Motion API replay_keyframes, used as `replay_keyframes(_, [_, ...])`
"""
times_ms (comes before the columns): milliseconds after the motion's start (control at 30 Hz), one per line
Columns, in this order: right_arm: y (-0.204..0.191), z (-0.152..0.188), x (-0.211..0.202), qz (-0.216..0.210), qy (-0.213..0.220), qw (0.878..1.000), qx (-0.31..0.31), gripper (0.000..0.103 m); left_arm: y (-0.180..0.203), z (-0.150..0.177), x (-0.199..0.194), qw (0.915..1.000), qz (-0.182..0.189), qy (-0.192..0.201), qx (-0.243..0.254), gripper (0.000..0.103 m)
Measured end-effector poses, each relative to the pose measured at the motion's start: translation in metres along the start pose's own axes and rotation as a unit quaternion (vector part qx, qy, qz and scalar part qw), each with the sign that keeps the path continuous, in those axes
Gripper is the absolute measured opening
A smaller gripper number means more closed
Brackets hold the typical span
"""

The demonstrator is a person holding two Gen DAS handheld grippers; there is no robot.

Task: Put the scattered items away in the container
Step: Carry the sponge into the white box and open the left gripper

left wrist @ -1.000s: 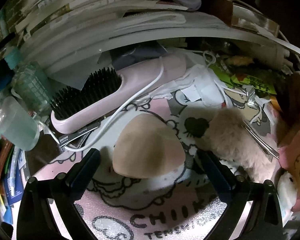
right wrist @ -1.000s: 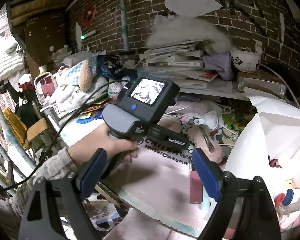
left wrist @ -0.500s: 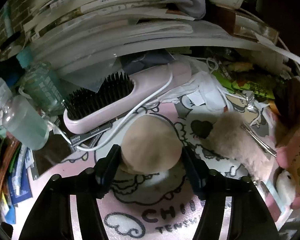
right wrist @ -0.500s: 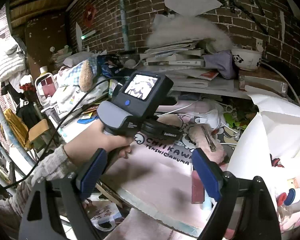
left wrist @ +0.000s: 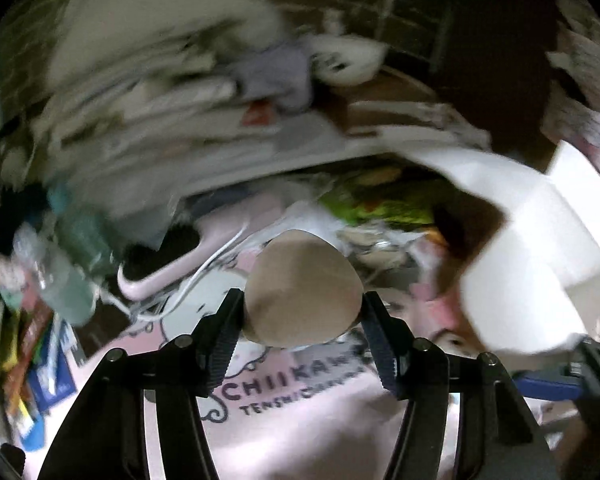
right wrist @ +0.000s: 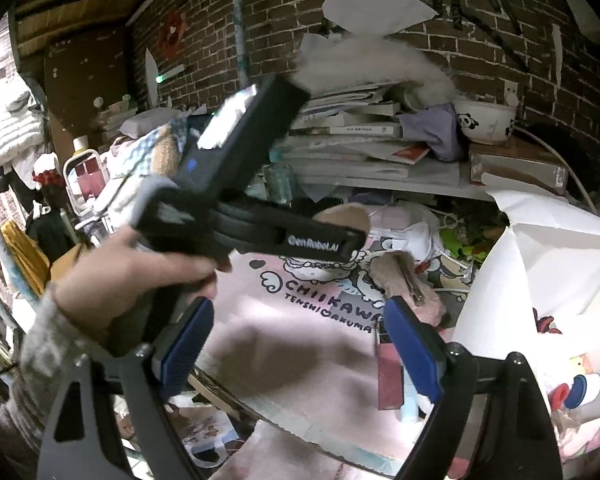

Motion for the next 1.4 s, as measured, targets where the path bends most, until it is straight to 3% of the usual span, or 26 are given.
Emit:
replay_keyframes(200, [-0.005,0.011,0.003,0.030,0.009,0.999,-0.020,0.086,0.029,-0.032,-0.020,0.9978,0.044,0.026,0.043,0.055])
replay_keyframes(367, [-0.007,0.020,0.003,0.071,0.069,0.995,-0.002,0.086,0.051,-0.060,-0.024,0.9925,0.087,0.033,0.078,0.055])
replay_keyframes(567, [-0.008,0.031,0.013,0.073,0.105,0.992,0.019,0.086,0.086,-0.088,-0.031,0.9837,0.121,0.021,0.132,0.055])
replay_keyframes(1000, [0.004,0.047,0.057,0.084,0.067,0.993,0.039,0.086,0.173,-0.120,-0.007,0.9557,0.173,-0.038,0.235,0.055])
replay_keyframes(1400, [0.027,0.037,0.071,0.112,0.056,0.989,0.080,0.086,0.215,-0.121,0.019,0.9372,0.202,-0.090,0.270,0.056])
Point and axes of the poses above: each gripper's, at about its wrist camera, not at the fingertips, and x roughly the way its jaws point, y to its right, z to its underside, the point moved 4 cm from there along x, roughly the way its jaws point, and after that the axes turned 15 degrees about x, right-handed, at the moved point
